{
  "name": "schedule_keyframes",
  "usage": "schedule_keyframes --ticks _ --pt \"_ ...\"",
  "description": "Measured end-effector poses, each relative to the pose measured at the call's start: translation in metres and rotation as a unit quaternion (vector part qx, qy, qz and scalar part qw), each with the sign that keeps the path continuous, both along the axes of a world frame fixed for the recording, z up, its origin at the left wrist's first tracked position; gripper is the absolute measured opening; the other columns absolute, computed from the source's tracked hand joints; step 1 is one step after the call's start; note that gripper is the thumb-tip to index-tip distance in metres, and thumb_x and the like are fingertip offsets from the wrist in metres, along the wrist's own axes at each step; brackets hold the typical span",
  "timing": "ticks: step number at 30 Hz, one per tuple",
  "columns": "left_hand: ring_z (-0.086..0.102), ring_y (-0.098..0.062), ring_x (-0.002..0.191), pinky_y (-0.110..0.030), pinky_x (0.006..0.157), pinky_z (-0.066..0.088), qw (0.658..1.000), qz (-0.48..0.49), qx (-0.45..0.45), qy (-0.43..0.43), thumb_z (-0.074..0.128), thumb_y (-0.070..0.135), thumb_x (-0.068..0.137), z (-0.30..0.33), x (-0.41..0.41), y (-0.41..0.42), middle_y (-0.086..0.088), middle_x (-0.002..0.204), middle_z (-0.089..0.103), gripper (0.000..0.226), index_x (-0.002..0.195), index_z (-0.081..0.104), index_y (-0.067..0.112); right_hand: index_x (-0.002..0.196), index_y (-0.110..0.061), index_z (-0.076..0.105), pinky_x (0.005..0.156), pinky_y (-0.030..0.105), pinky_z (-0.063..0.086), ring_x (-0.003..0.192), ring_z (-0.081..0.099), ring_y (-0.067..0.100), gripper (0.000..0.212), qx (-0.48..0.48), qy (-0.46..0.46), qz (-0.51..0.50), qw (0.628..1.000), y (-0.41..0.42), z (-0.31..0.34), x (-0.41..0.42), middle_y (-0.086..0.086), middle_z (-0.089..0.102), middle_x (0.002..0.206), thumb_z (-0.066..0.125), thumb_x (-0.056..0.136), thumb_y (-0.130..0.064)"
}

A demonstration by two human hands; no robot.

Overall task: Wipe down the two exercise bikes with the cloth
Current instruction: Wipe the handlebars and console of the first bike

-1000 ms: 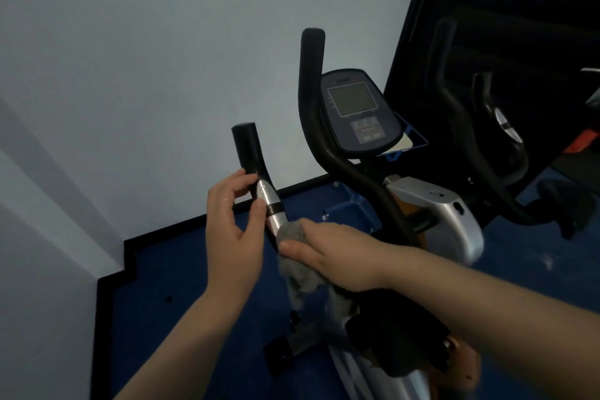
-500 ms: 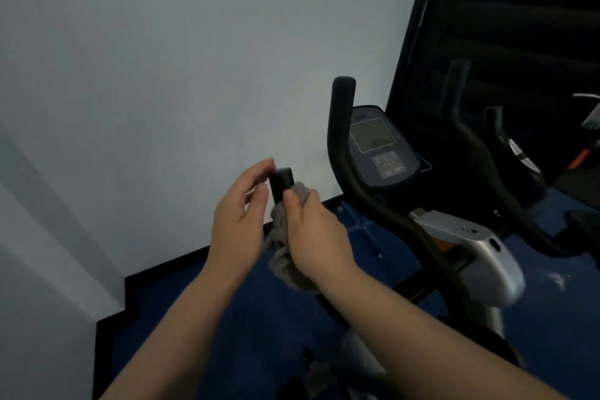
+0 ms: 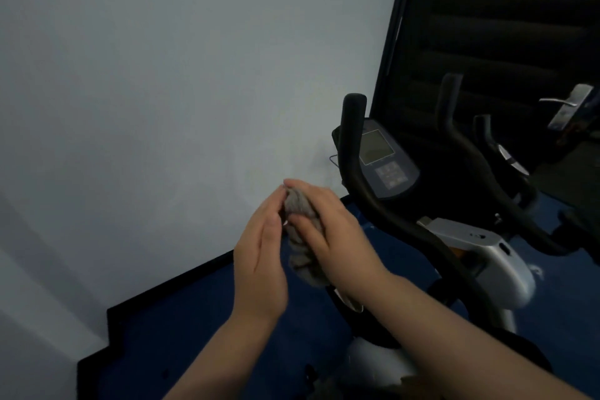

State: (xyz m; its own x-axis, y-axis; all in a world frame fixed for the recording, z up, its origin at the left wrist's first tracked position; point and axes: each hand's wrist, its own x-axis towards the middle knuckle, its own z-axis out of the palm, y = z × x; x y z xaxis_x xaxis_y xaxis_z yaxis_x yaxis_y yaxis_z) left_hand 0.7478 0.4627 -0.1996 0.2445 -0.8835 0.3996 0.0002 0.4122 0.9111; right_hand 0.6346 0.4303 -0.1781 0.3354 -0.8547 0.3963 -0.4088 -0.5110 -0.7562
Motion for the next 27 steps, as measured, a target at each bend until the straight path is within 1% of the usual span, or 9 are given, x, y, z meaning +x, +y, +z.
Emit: schedule_keyframes --ticks 3,6,8,11,15,18,21,23,27 --pt "0.055 0.010 0.113 -0.001 0.088 0.039 1.000 0.026 -0.007 -0.012 0.032 0.031 0.097 -0.001 0.002 0.002 0.024 0.119 0.063 0.041 0.125 0.061 0.021 0.132 -0.042 0.040 0.090 0.024 0.049 0.103 0.057 0.003 0.034 0.009 0.071 -0.014 0.997 -0.006 0.006 -0.006 -0.009 0.057 0.118 0.043 0.098 -0.037" --pt "0.058 0.006 0.113 -0.004 0.088 0.041 1.000 0.022 -0.007 -0.001 0.034 0.030 0.097 0.001 0.001 0.001 0.021 0.118 0.065 0.040 0.125 0.060 0.021 0.109 -0.026 0.050 0.078 0.044 0.054 0.082 0.064 0.015 0.028 0.068 -0.006 -0.079 0.995 -0.009 0.015 0.017 -0.002 0.066 0.089 0.038 0.097 -0.047" --pt "0.057 0.003 0.115 -0.006 0.090 0.042 0.999 0.037 -0.001 0.012 0.035 0.033 0.096 0.001 -0.003 -0.001 0.016 0.123 0.064 0.042 0.128 0.058 0.021 0.112 -0.028 0.049 0.078 0.042 0.054 0.084 0.064 0.013 0.026 0.055 -0.031 -0.119 0.991 0.001 0.009 0.024 -0.004 0.066 0.092 0.039 0.096 -0.047" --pt "0.056 0.002 0.116 -0.008 0.093 0.041 0.999 0.046 -0.010 -0.013 0.037 0.030 0.096 0.000 -0.007 -0.006 0.012 0.124 0.062 0.040 0.128 0.058 0.018 0.115 -0.033 0.043 0.074 0.035 0.051 0.087 0.061 0.008 0.026 0.032 0.083 -0.153 0.984 0.033 -0.010 0.010 -0.010 0.061 0.099 0.038 0.095 -0.049" --pt "0.056 0.002 0.110 -0.009 0.090 0.040 0.983 0.023 -0.069 -0.172 0.039 0.022 0.098 0.017 0.005 -0.027 0.016 0.114 0.063 0.029 0.116 0.062 0.024 0.100 -0.023 0.040 0.066 0.033 0.040 0.077 0.058 0.019 0.033 0.070 0.240 -0.170 0.953 0.038 -0.009 -0.008 -0.004 0.057 0.086 0.025 0.097 -0.053" --pt "0.060 -0.003 0.101 -0.022 0.089 0.047 0.936 -0.063 -0.071 -0.338 0.039 0.027 0.097 0.039 0.013 -0.054 0.010 0.105 0.067 0.031 0.106 0.068 0.021 0.111 -0.011 0.045 0.069 0.035 0.038 0.081 0.056 0.024 0.036 0.085 0.227 -0.174 0.954 0.014 0.008 0.007 0.007 0.059 0.091 0.024 0.101 -0.040" --pt "0.062 -0.009 0.083 -0.036 0.078 0.050 0.860 -0.125 -0.071 -0.489 0.036 0.035 0.096 0.046 0.012 -0.076 0.009 0.086 0.067 0.037 0.088 0.068 0.020 0.120 -0.017 0.042 0.074 0.036 0.047 0.088 0.060 0.019 0.034 0.067 0.171 -0.187 0.965 0.028 0.001 0.015 0.002 0.059 0.106 0.036 0.099 -0.043" --pt "0.058 -0.011 0.067 -0.040 0.066 0.049 0.844 -0.110 -0.109 -0.514 0.036 0.038 0.096 0.040 0.013 -0.083 0.009 0.069 0.062 0.042 0.072 0.063 0.018 0.128 -0.027 0.037 0.078 0.030 0.048 0.091 0.059 0.012 0.040 0.062 0.221 -0.176 0.957 0.051 -0.010 0.000 -0.006 0.056 0.111 0.033 0.096 -0.051" --pt "0.048 -0.020 0.043 -0.041 0.044 0.041 0.872 -0.026 -0.195 -0.449 0.041 0.035 0.096 0.028 0.006 -0.083 -0.001 0.047 0.051 0.054 0.053 0.056 0.007 0.121 -0.034 0.038 0.079 0.025 0.042 0.090 0.055 0.006 0.036 0.134 0.253 -0.135 0.949 0.084 -0.015 -0.040 -0.013 0.055 0.104 0.035 0.092 -0.055"
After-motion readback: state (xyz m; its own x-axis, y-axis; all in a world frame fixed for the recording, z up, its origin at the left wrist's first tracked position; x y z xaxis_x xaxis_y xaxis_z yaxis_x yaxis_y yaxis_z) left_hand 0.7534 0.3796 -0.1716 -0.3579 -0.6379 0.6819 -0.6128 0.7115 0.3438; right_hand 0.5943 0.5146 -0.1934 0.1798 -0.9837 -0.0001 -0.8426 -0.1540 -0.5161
